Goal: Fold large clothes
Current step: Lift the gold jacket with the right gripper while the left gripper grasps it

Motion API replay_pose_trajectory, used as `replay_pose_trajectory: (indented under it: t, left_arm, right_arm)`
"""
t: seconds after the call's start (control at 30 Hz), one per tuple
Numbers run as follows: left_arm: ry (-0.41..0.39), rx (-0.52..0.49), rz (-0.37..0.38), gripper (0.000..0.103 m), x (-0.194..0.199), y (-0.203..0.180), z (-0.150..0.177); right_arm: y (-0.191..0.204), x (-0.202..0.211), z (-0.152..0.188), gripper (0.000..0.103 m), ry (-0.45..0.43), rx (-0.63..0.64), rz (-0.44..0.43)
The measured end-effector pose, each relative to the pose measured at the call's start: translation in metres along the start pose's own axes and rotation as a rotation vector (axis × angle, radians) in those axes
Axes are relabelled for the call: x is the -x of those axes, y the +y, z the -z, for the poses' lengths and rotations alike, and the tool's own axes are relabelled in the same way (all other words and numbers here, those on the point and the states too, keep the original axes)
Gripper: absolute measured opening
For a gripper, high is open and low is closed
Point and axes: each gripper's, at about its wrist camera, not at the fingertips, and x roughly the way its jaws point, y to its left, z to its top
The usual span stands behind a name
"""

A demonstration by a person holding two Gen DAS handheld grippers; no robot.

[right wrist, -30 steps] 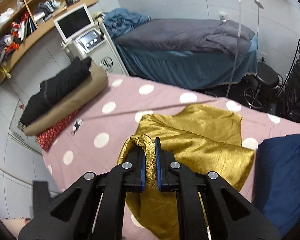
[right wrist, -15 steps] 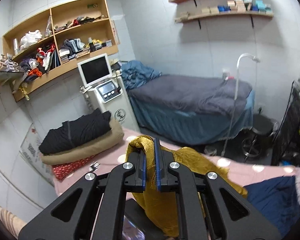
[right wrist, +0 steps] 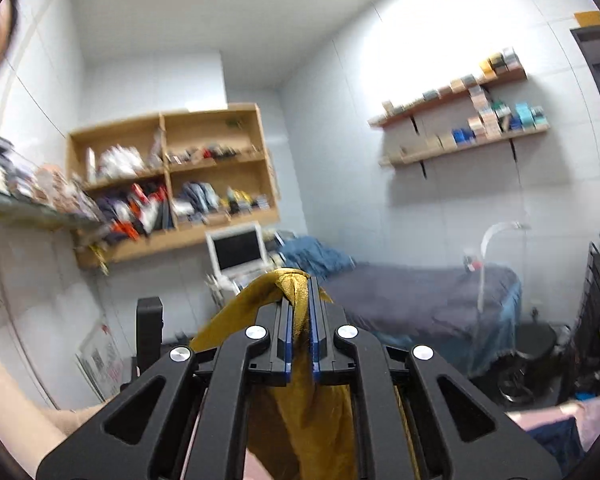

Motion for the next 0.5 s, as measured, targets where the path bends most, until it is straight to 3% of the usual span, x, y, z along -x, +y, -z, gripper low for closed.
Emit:
replay_pose_trajectory:
  t: [0.1,0.23,0.33,0.43,0.5]
  left_arm:
    - [-0.167,-0.017,0.039,0.004,0.051,-0.01,-0.044]
    - [-0.233,0.032,0.153,0.004,0.076,-0.018,-0.091]
    - [-0.19,0.085,0.245,0.005,0.053,-0.029,-0.112]
    - [-0.062,0.093,0.169,0.007,-0.007,-0.025,-0.096]
    - [0.081,0.119,0.137,0.024,-0.075,-0.004,-0.062]
  right_arm:
    - [0.008,0.033,-0.034,0.007,-0.148,-0.022,-0.097]
    - [0.005,0.063,-0.066,0.007,-0.267,-0.059,-0.173]
    - [-0.007,0.066,-0.07,0.007,-0.283,-0.087,-0.157]
    - [-0.035,0.045,-0.053,0.008,-0.212,-0.157,-0.088]
    - [-0.059,0.017,-0.027,0.015,-0.116,-0.189,0.067]
